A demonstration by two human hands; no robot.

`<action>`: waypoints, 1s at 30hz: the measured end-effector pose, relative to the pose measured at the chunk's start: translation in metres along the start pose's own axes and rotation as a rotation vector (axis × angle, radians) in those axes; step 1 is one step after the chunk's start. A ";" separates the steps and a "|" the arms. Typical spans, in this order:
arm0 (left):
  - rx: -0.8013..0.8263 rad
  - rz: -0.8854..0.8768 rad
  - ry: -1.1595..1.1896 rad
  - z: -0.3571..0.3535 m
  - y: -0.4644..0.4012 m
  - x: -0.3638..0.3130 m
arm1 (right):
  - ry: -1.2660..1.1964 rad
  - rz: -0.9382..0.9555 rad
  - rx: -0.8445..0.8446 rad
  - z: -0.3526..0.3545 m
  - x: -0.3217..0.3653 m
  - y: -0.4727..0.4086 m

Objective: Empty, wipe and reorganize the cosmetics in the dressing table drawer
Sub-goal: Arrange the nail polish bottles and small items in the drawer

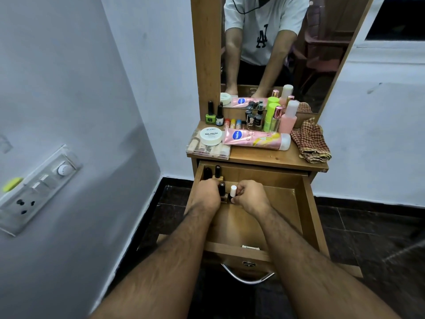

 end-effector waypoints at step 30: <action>-0.007 0.861 1.802 -0.043 0.029 0.013 | -0.197 -0.062 -0.065 -0.026 0.008 -0.030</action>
Point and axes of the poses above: each hand's wrist, its own y-axis away from the middle knuckle, its own z-axis out of the back of the hand, x = y × z, the point moved 7 cm from there along -y, towards the middle knuckle, and after that the axes turned 1 degree about -y, right-handed, at the moved point
